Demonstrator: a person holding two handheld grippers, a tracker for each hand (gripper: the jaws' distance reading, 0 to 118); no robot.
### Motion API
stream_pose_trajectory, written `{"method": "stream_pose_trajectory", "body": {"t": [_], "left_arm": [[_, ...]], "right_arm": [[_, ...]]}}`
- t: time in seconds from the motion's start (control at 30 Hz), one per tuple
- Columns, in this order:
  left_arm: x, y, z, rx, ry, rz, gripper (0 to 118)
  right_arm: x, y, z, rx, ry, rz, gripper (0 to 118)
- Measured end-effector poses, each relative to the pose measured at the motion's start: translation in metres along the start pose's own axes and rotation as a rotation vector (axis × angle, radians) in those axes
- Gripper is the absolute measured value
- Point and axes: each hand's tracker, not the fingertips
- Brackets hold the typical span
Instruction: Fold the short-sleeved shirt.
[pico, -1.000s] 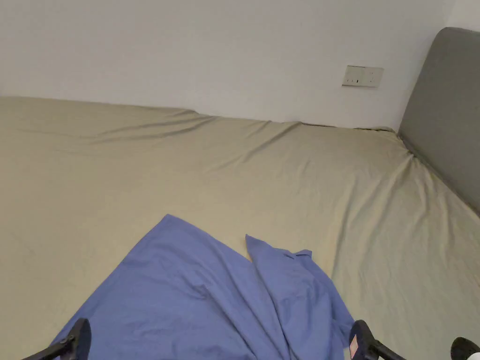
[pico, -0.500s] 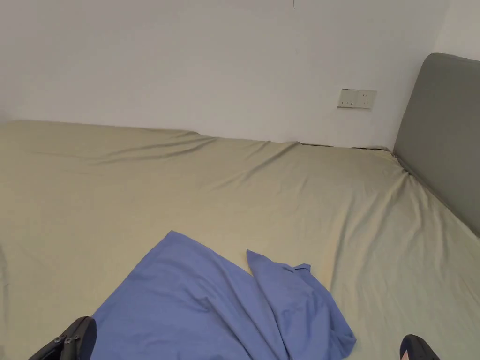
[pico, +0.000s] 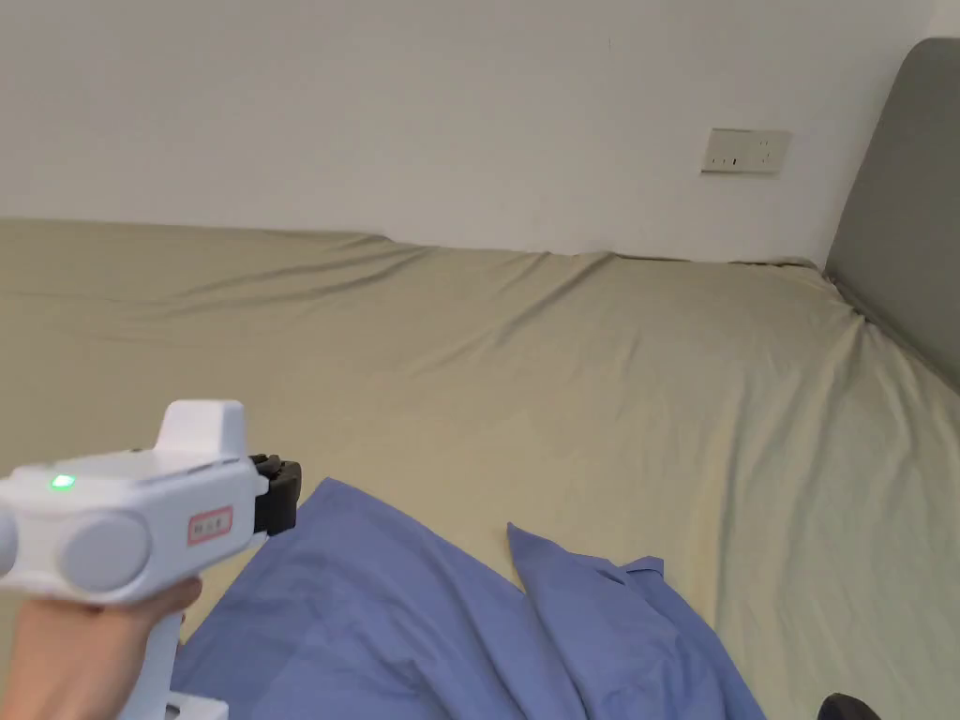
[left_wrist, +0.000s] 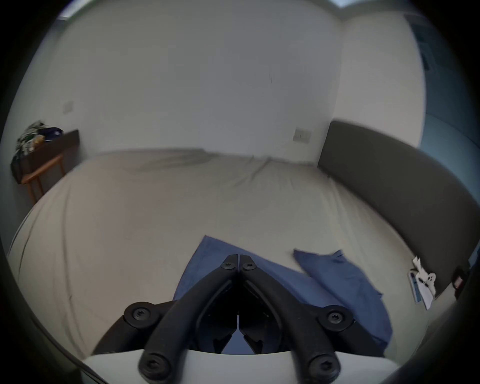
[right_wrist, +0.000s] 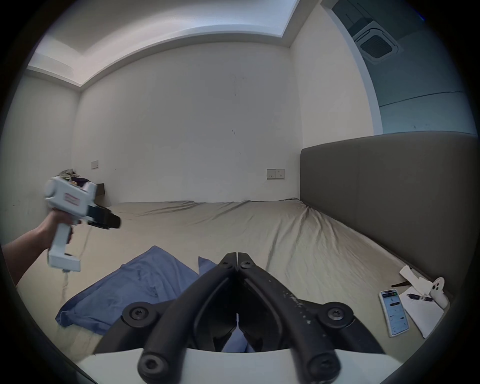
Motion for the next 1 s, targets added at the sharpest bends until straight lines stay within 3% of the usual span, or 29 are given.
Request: {"method": "stream_pose_trajectory", "body": {"t": [0.07, 0.1, 0.17, 0.2, 0.27, 0.47, 0.7, 0.8, 0.87, 1.0], "left_arm": [[-0.011, 0.015, -0.052, -0.106, -0.006, -0.003, 0], [-0.016, 0.02, -0.076, -0.191, -0.012, 0.013, 8], [-0.023, 0.029, -0.122, -0.29, -0.008, 0.032, 86], [-0.024, 0.031, -0.142, -0.307, 0.032, 0.009, 118], [-0.023, 0.03, -0.164, -0.317, 0.026, -0.029, 106], [-0.026, 0.023, -0.228, -0.411, 0.116, -0.054, 104], [-0.029, 0.002, -0.222, -0.39, 0.12, -0.031, 85], [-0.026, -0.002, -0.21, -0.361, 0.112, -0.013, 56], [-0.023, -0.003, -0.202, -0.35, 0.055, -0.002, 0], [-0.017, -0.008, -0.181, -0.329, 0.059, -0.016, 0]], "right_arm": [[0.0, -0.003, -0.018, -0.014, 0.002, 0.001, 3], [0.0, -0.005, -0.027, -0.02, 0.003, 0.002, 3], [0.001, -0.008, -0.04, -0.031, 0.014, 0.003, 3], [0.001, -0.01, -0.045, -0.035, 0.018, 0.006, 3], [0.0, -0.014, -0.051, -0.04, 0.02, 0.013, 3], [0.001, -0.028, -0.068, -0.07, 0.01, 0.035, 3], [0.005, -0.039, -0.074, -0.108, 0.003, 0.024, 3], [0.005, -0.039, -0.071, -0.112, 0.004, 0.024, 3], [0.004, -0.036, -0.068, -0.116, 0.007, 0.022, 3], [0.006, -0.027, -0.064, -0.109, 0.016, 0.027, 3]]}}
